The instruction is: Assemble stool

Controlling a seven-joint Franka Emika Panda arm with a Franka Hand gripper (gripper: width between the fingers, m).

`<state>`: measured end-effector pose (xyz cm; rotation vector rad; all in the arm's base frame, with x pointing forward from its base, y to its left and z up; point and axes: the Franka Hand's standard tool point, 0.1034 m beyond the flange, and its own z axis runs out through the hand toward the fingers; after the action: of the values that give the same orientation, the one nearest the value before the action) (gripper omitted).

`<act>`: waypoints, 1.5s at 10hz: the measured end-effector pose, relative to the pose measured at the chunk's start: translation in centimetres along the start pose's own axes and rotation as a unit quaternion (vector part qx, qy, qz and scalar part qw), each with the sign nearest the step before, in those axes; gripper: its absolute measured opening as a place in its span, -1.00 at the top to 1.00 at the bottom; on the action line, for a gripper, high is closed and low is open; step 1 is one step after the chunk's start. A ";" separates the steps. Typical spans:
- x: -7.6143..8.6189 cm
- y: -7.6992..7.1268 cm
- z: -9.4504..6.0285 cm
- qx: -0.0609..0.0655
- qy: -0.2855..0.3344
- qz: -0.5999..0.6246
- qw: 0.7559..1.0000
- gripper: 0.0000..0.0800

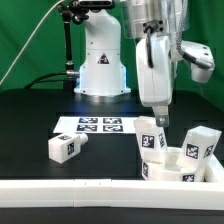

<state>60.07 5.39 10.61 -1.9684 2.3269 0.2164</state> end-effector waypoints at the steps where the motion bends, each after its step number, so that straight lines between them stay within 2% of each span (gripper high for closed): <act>1: 0.1 0.1 0.1 -0.021 0.016 -0.077 0.997 -0.62; 2: 0.0 -0.2 -0.2 -0.041 0.035 -0.164 0.985 -0.62; 3: -0.4 -0.6 -0.5 -0.039 0.034 -0.212 0.976 -0.62; 4: -0.6 -0.6 -0.8 -0.052 0.044 -0.277 0.959 -0.62; 5: -0.7 -0.7 -0.7 -0.050 0.040 -0.297 0.953 -0.62; 8: -0.6 -0.7 -0.6 -0.055 0.035 -0.398 0.915 -0.62; 9: -0.5 -0.7 -0.6 -0.057 0.032 -0.445 0.893 -0.62; 11: -0.4 -0.8 -0.4 -0.045 0.034 -0.556 0.830 -0.62; 12: -0.4 -0.7 -0.5 -0.047 0.031 -0.603 0.796 -0.62; 14: 0.0 -0.7 -0.3 -0.042 0.031 -0.702 0.711 -0.62; 15: 0.1 -0.7 -0.3 -0.043 0.031 -0.713 0.700 -0.62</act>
Offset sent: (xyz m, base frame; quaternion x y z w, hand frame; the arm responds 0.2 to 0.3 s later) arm 0.0162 0.0069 0.0208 -0.0761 0.0823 -0.3549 0.9281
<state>60.77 5.16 10.84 -3.0730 0.2218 0.0988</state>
